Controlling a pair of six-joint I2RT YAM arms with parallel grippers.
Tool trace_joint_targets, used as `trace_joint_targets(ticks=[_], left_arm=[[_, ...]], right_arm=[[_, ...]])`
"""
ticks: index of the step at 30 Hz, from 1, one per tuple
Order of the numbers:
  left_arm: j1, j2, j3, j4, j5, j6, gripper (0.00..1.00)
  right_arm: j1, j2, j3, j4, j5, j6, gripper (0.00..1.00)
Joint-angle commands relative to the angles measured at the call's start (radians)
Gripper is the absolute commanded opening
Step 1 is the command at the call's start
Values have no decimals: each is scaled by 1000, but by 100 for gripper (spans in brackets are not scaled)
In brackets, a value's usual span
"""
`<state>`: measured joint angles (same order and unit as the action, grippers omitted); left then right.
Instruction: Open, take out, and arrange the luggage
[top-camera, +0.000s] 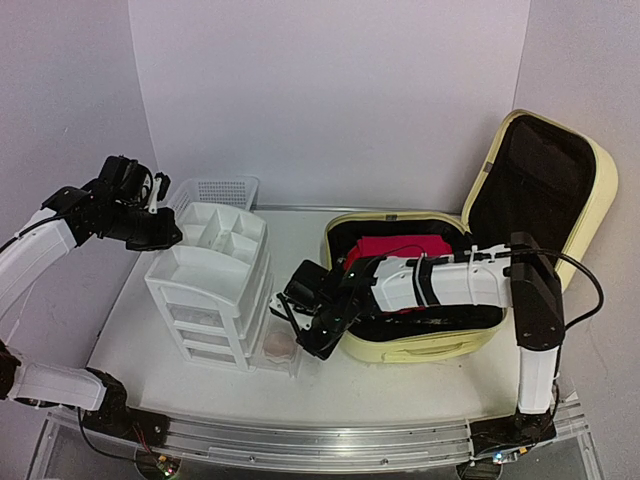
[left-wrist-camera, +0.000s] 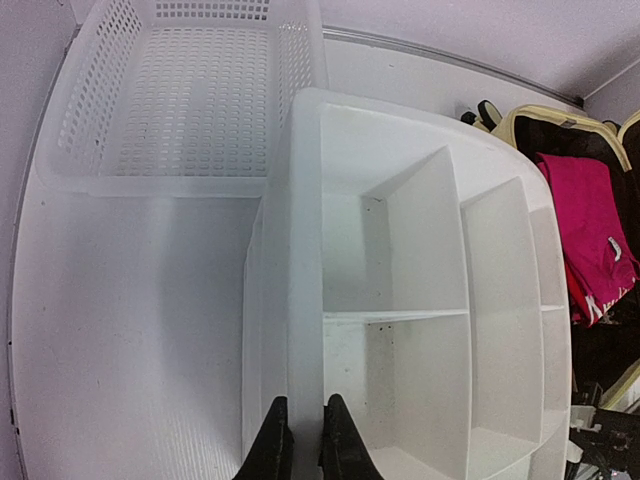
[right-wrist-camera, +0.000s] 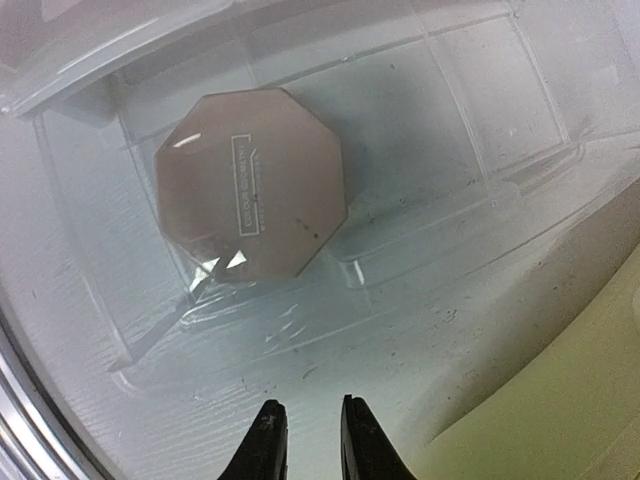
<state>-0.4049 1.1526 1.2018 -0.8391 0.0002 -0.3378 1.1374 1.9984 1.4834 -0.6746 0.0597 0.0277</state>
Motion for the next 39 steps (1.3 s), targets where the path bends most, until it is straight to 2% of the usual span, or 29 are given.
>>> trace_joint_targets(ticks=[1,4,9,14,22,27,29,33,37,39], left_arm=[[5,48,-45,-111,-25,43,0],[5,45,-44,-112,-23,43,0],[4,30,-42,-113,-23,45,0],[5,16,-52,-112,-20,40,0],[4,26,-53,-111,-4,32,0],[4,19,-62,-111,-8,33,0],[4,22,-65,-110,-7,31,0],[4,18,-72,-111,-15,32,0],[6,-1,-76,-113,-51,38,0],[6,-18,-76,-115,-84,42,5]], right_arm=[[-13,26,-13,125,96,71,20],[-13,50,-12,229,147,134,24],[-14,134,34,375,118,193,38],[-15,173,44,499,98,222,58],[-15,281,167,515,29,285,82],[-15,306,193,517,37,328,86],[-15,318,206,530,13,357,97],[-15,334,221,555,-31,393,98],[-16,293,188,548,-9,397,98],[-13,242,149,533,9,387,98]])
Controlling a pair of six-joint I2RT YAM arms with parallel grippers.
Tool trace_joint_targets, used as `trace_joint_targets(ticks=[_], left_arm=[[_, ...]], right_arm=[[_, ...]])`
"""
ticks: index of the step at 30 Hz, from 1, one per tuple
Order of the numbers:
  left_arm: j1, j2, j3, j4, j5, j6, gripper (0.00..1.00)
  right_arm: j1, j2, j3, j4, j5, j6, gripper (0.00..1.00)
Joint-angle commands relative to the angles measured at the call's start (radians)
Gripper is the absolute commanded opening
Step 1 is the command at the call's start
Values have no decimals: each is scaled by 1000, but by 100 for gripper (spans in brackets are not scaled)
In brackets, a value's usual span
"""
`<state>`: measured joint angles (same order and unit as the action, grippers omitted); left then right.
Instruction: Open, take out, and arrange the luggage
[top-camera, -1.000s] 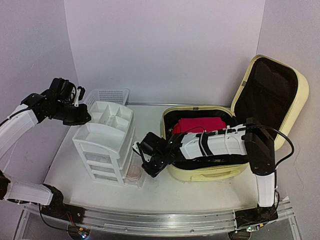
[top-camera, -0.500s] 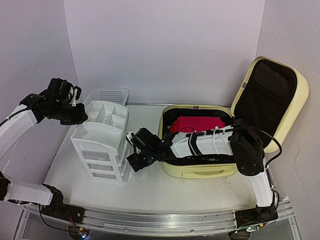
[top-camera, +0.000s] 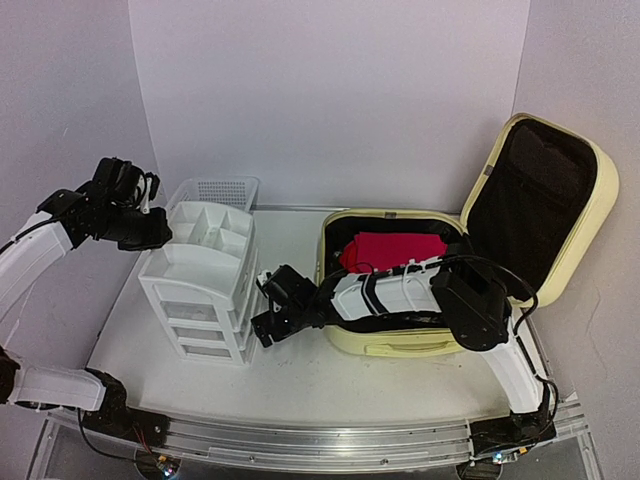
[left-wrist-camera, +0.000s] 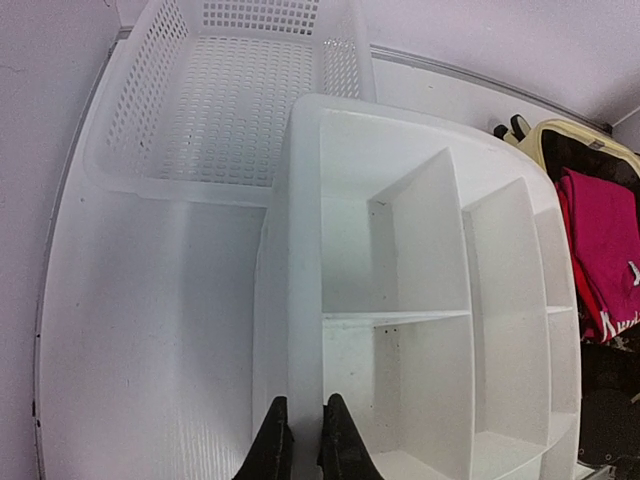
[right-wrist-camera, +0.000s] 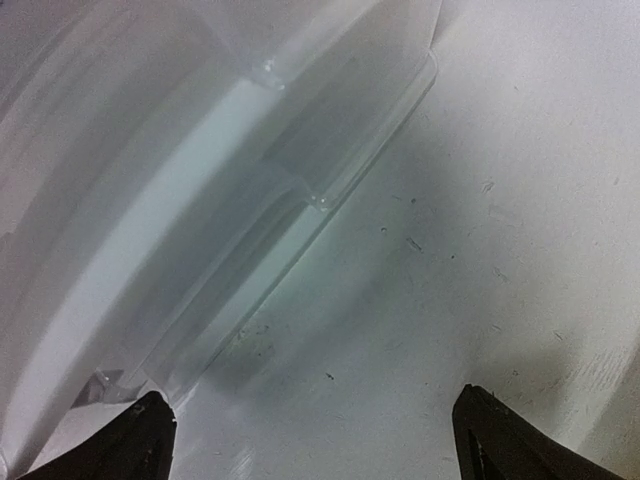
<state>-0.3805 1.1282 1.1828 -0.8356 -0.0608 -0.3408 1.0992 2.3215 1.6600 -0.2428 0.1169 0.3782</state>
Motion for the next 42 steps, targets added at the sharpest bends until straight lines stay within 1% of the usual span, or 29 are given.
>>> trace_joint_targets(ticks=[1,2,4,6,9,14,15,17,19,22,23,24,26,27,31,34,37,39,42], left_arm=[[-19,-3,-57,-117,-37,46,9],[-19,-9,-54,-119,-52,47,12],[-18,-18,-39,-125,-80,56,14],[-19,-21,-15,-134,-106,67,19],[-18,-20,42,-163,-142,93,34],[-18,-25,152,-221,-169,121,66],[-19,-25,181,-238,-167,124,70],[-18,-29,246,-271,-132,131,74],[-19,-25,307,-291,-62,127,75],[-29,24,382,-295,191,104,71],[-60,48,400,-295,232,83,70],[-114,67,419,-294,215,68,69],[-254,106,457,-295,105,55,69],[-308,125,474,-296,59,47,70],[-422,246,531,-300,0,-11,66],[-462,322,549,-303,-64,-76,60],[-466,371,542,-305,-133,-128,56],[-467,400,540,-305,-180,-140,54],[-468,460,550,-305,-202,-137,51]], right_arm=[[24,-119,-45,84,-42,29,98],[24,-146,-58,63,-42,17,98],[24,-198,-58,-27,-50,-9,98],[24,-260,-65,-84,-64,-24,98],[24,-351,-77,-176,-81,-39,98],[24,-491,-127,-244,-106,-53,98],[24,-518,-147,-246,-96,-53,98],[25,-568,-187,-250,-66,-60,98],[24,-602,-220,-250,-32,-73,98],[24,-627,-252,-250,16,-82,98],[23,-631,-259,-250,22,-82,98],[24,-635,-265,-250,27,-82,98],[23,-637,-276,-251,34,-81,98],[24,-638,-279,-251,37,-82,98],[23,-648,-295,-256,61,-87,98],[23,-675,-315,-262,65,-79,98],[24,-711,-353,-262,89,-73,98],[24,-727,-375,-262,113,-76,98],[24,-744,-393,-262,129,-68,98]])
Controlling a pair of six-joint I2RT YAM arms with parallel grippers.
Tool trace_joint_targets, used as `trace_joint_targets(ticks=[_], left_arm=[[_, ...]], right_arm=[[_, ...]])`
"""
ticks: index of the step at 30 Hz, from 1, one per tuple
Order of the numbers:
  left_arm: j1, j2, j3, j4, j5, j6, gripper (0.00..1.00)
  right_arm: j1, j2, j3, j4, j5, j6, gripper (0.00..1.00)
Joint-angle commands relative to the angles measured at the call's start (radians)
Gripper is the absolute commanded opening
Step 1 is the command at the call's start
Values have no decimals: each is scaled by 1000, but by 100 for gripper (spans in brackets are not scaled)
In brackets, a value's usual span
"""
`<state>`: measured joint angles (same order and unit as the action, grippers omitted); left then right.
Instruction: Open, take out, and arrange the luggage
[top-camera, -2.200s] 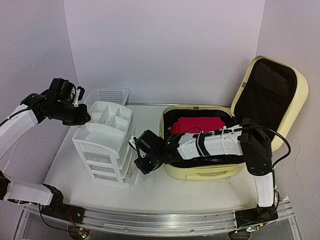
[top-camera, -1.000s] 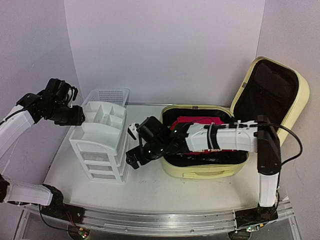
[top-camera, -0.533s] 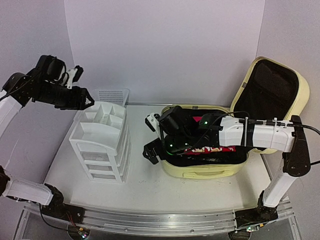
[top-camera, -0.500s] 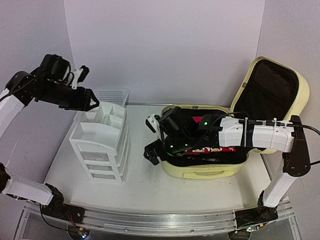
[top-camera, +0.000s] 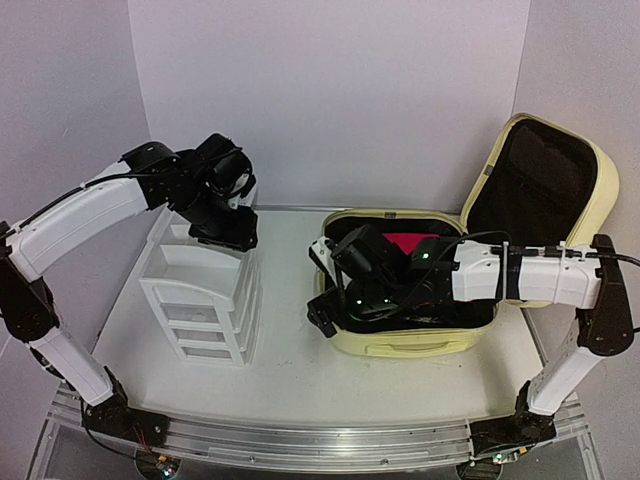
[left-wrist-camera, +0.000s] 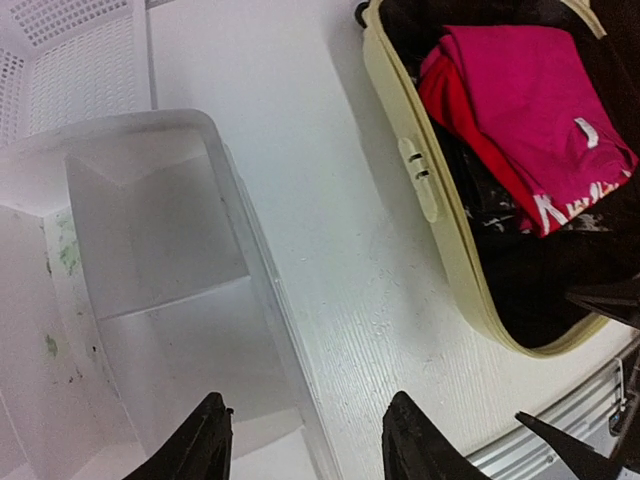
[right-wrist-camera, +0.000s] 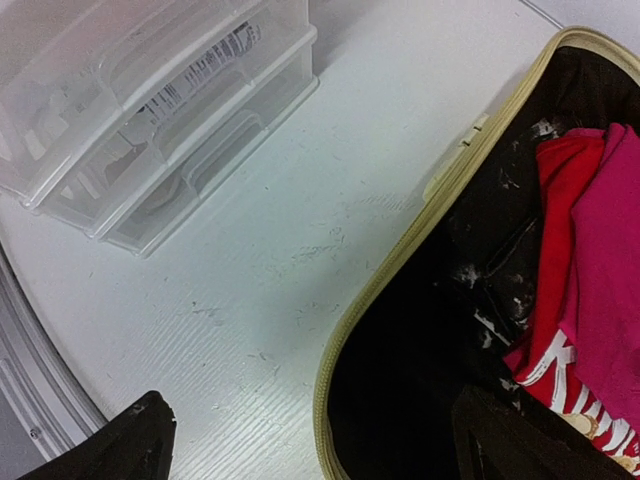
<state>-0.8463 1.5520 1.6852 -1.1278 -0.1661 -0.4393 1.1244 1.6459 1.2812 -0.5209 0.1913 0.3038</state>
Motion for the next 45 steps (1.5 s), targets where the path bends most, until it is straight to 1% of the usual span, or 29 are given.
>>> trace_joint_targets(ticks=[1,3,7,15,23,28,31,33,38,40,45], left_arm=[[-2,56,49,-13,-99,-37,50],[-2,88,44,-13,-96,-35,49],[-2,122,25,-12,-111,-40,43],[-2,120,-53,-49,-258,-12,39],[14,73,-145,-80,-305,4,24],[93,-3,-226,-92,-317,63,15],[166,-67,-294,-95,-314,108,14],[205,-118,-343,-95,-338,139,13],[289,-237,-450,-107,-384,187,8],[310,-273,-485,-114,-411,182,7],[327,-312,-487,-124,-435,168,7]], right_arm=[[-1,-75,-19,16,51,11,98],[-2,-86,-29,16,51,18,98],[-2,-103,-50,17,69,15,98],[0,-108,-68,21,73,27,98],[-2,-96,-60,24,68,29,98],[-1,-80,-52,25,69,26,98],[-2,-72,-48,25,60,30,98],[-2,-69,-49,25,62,29,98],[-2,-56,-42,25,62,26,98],[-3,-50,-39,27,56,26,98],[-2,-35,-28,29,45,24,98]])
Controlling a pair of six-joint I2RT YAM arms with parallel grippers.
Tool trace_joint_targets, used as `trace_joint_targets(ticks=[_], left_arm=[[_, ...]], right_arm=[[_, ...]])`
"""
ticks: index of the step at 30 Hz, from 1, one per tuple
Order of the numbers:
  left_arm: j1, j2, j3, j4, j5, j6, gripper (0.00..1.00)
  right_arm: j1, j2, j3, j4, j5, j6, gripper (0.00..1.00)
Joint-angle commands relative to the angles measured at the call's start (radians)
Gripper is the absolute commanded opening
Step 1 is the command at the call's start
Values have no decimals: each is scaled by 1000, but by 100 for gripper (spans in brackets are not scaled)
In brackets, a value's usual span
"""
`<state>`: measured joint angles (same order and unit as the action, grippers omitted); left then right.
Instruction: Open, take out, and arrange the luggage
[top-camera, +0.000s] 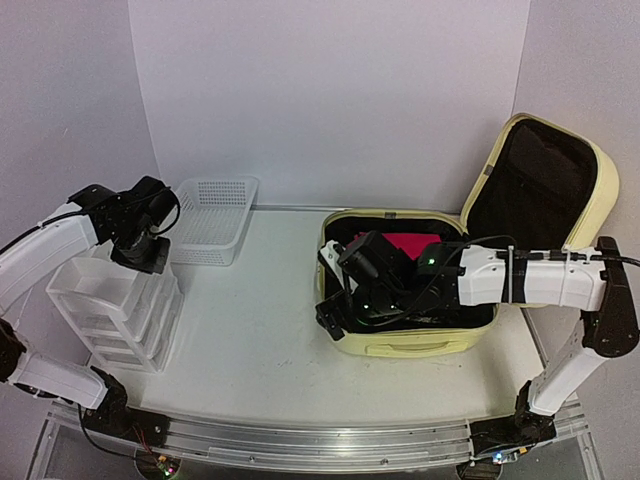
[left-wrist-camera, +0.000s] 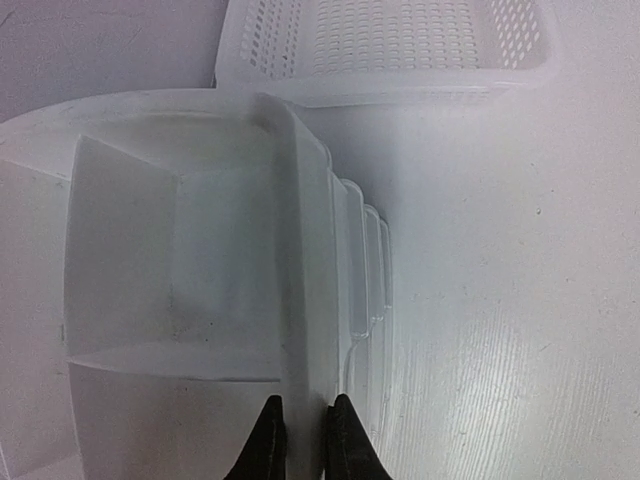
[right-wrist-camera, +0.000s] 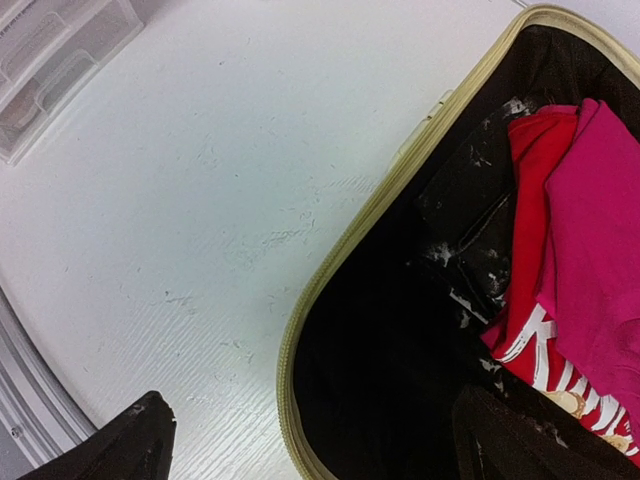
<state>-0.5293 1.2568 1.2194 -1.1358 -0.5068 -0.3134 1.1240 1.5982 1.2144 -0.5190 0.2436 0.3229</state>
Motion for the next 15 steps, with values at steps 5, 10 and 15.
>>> trace_joint_targets(ticks=[5,10,15], left_arm=[[12,-1,-18,-117,-93,48,8],[12,0,59,-177,-122,66,44],[12,-26,295,-196,3,100,63]], right_arm=[[-2,-8,20,29,0,8,98],[-1,-40,-5,30,23,10,98],[-2,-36,1,31,21,3,98]])
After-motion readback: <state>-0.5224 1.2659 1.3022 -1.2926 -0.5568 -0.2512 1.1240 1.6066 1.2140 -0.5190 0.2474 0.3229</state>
